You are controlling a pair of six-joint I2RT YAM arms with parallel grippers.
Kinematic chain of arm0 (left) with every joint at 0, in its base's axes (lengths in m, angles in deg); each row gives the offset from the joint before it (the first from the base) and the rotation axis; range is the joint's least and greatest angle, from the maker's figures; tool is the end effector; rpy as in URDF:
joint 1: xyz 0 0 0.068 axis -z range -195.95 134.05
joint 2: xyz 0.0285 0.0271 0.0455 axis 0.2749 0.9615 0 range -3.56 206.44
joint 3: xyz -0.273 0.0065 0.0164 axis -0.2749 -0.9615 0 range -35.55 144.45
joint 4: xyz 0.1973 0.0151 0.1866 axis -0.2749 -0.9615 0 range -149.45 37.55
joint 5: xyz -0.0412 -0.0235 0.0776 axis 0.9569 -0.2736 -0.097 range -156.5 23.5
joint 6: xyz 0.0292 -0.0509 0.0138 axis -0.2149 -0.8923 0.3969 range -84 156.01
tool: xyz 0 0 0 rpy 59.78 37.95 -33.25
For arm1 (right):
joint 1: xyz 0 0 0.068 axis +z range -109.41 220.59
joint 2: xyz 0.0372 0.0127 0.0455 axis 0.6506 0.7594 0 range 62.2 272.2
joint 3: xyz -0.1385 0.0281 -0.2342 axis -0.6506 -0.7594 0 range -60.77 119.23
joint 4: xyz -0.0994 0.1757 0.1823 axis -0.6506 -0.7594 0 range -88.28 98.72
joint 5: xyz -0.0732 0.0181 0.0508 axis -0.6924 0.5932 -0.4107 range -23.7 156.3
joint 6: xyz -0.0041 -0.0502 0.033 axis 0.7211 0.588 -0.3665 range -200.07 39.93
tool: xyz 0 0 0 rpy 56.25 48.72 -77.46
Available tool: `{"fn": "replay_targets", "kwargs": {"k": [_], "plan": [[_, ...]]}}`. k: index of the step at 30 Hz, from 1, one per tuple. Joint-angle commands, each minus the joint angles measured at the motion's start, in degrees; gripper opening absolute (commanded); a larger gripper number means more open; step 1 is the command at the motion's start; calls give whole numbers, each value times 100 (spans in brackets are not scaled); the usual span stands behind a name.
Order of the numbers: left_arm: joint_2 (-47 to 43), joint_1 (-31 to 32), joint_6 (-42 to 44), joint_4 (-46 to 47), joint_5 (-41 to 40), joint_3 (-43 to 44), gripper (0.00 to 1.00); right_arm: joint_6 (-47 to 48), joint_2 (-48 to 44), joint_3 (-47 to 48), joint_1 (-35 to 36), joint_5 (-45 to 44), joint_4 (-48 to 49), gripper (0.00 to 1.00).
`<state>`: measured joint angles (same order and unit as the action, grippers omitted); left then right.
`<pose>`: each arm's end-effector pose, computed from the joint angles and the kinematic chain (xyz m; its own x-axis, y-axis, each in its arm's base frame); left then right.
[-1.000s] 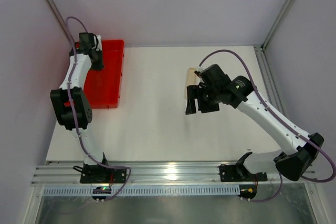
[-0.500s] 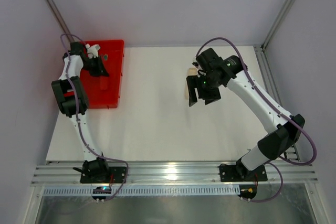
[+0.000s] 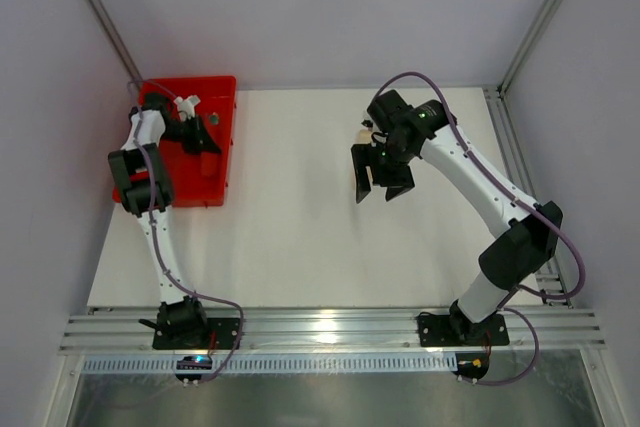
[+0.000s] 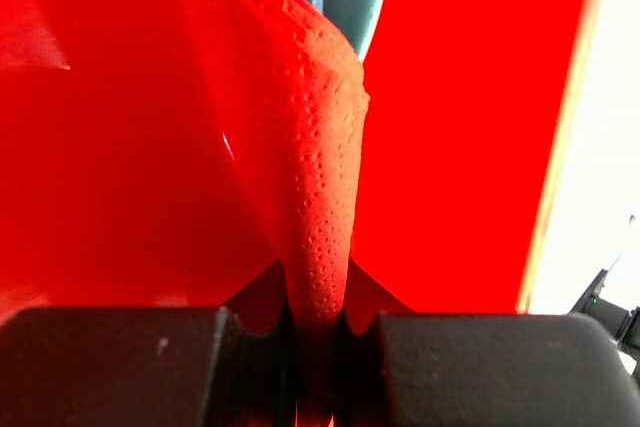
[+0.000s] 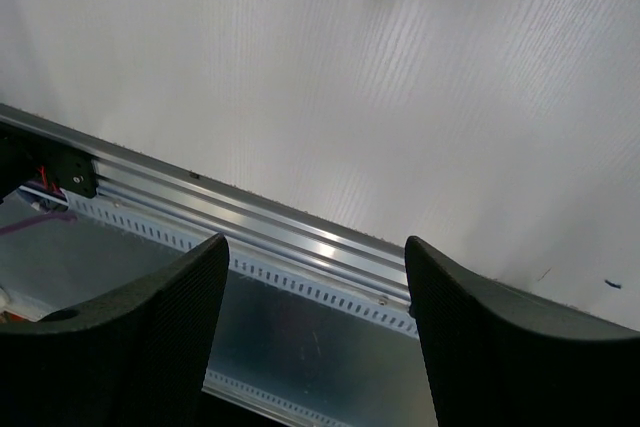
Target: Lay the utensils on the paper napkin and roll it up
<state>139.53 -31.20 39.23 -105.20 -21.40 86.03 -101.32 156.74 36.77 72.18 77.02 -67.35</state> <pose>0.5106 0.1063 0.1328 -0.9272 -0.2115 -0.3091 0.0520 0.7446 -0.6654 0.2751 0.1789 0.3381 -0.9628 -0.1740 -0.2068 -0.2273 0.9352 0.2715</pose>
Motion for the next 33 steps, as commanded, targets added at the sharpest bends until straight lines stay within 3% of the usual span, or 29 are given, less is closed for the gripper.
{"fn": "replay_targets", "kwargs": {"k": [1,16,26,33], "plan": [[-18,136,-41,63,341,-3,0,-1,-23,275,-4,150,-294,74],[26,461,-454,520,-475,-450,0,209,38,240,-13,-26,-356,74],[123,488,-463,204,-1037,-284,27,271,108,345,-57,-35,-355,74],[193,575,-454,11,-1328,-187,33,289,82,292,-92,-44,-329,74]]}}
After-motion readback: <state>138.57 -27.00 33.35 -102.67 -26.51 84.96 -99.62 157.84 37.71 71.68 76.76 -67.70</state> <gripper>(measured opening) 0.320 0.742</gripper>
